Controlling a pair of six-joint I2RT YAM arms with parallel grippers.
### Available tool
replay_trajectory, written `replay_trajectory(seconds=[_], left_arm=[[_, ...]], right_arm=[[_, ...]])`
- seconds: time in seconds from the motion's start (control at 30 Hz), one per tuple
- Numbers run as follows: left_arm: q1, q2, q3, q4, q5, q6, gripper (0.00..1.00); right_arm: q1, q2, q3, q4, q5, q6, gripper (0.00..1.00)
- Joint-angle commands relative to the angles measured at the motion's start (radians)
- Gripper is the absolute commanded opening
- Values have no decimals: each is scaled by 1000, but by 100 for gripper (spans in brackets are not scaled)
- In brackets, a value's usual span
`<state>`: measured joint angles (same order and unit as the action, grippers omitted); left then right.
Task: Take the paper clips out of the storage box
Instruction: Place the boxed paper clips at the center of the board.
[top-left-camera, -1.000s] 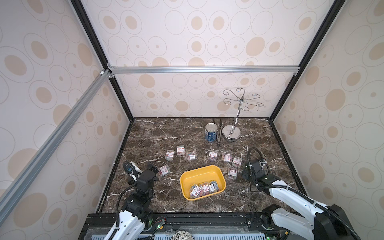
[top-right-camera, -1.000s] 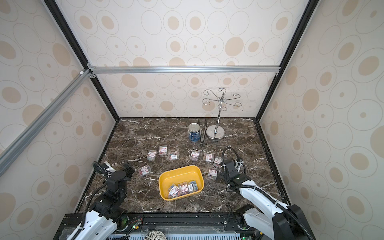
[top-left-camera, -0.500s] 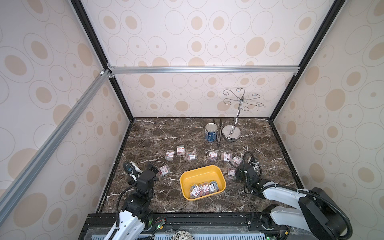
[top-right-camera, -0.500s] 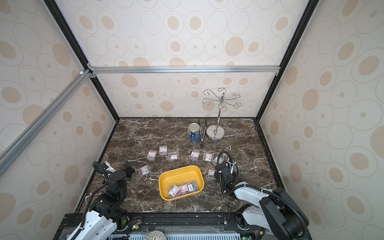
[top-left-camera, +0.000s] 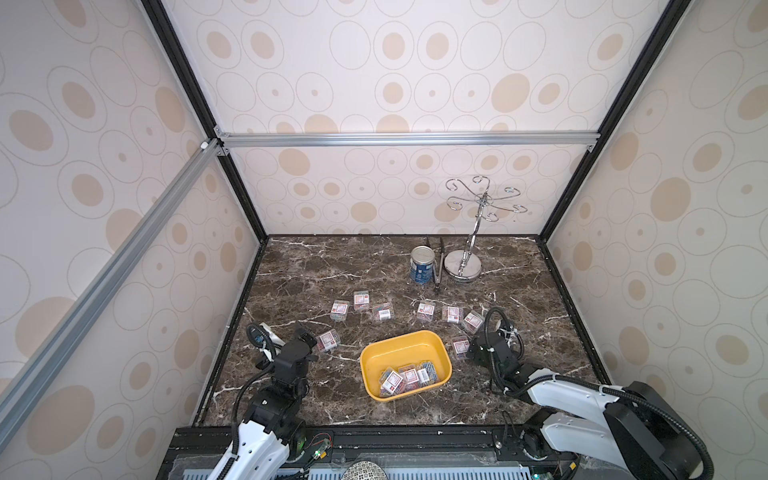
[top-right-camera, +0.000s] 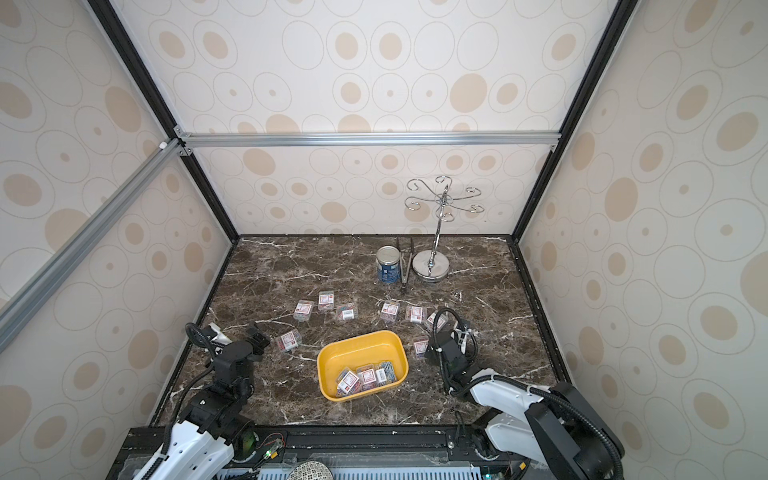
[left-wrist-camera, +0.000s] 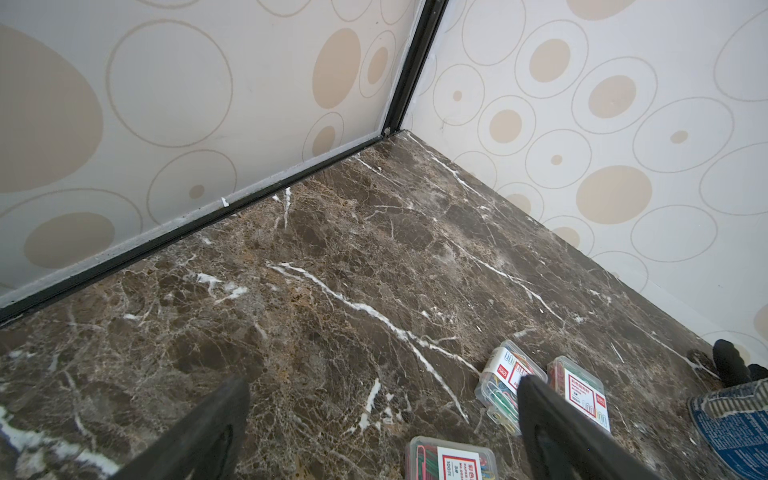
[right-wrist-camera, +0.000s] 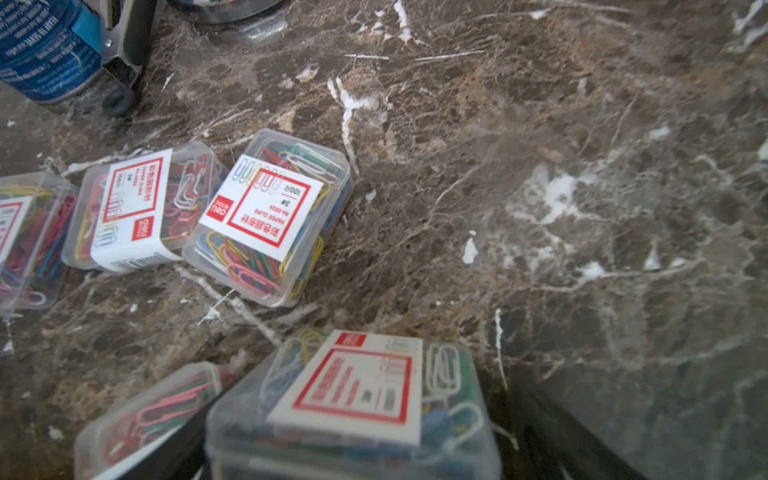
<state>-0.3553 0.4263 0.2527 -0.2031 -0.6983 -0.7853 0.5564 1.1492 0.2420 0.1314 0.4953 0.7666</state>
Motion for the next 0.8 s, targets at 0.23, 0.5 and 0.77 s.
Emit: replay_trajectory(seconds=[0.23,0.5,0.77], left_arm=[[6,-3,2,-7,-17,2,100],[6,-4,0,-7,-18,3,100],[5,-3,0,-1,-13,7,100]], right_arm=[[6,-262,44,-254,-17,14,97],[6,-409,107,-377,-54,-14,96],[67,-361,180,-261,-244,-127,91]])
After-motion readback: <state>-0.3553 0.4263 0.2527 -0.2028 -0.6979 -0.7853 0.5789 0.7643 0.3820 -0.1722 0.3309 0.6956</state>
